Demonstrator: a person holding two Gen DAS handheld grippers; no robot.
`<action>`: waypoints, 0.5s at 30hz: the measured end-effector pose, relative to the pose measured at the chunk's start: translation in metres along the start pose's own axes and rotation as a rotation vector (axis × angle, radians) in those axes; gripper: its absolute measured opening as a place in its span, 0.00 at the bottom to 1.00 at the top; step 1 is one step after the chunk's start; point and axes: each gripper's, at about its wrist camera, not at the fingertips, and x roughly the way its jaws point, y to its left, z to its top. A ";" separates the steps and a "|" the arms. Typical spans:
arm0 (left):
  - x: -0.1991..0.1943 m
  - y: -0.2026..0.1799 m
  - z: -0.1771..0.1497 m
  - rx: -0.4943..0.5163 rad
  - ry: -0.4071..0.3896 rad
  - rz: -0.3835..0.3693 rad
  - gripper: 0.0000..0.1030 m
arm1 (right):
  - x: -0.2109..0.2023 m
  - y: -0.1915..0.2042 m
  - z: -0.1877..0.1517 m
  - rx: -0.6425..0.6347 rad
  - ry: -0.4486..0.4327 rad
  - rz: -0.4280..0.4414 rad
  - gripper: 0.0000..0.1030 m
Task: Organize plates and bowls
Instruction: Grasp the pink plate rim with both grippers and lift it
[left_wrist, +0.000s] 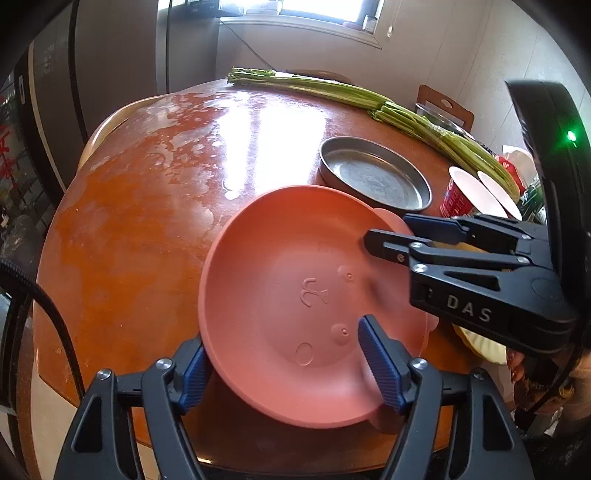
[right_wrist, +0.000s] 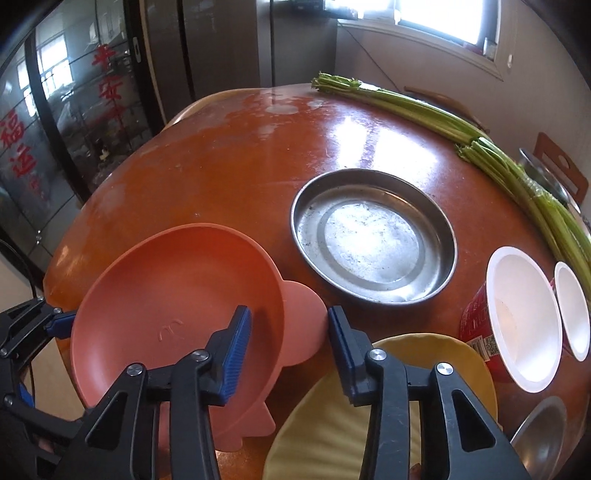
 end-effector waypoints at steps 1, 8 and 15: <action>0.000 0.003 0.001 -0.008 0.000 0.002 0.66 | -0.001 0.000 0.000 0.006 -0.002 0.007 0.41; -0.008 0.018 0.008 -0.047 -0.037 -0.012 0.61 | -0.005 -0.002 -0.002 0.051 -0.020 0.061 0.40; -0.013 0.036 0.034 -0.033 -0.066 0.004 0.61 | -0.010 0.011 0.013 0.086 -0.049 0.056 0.40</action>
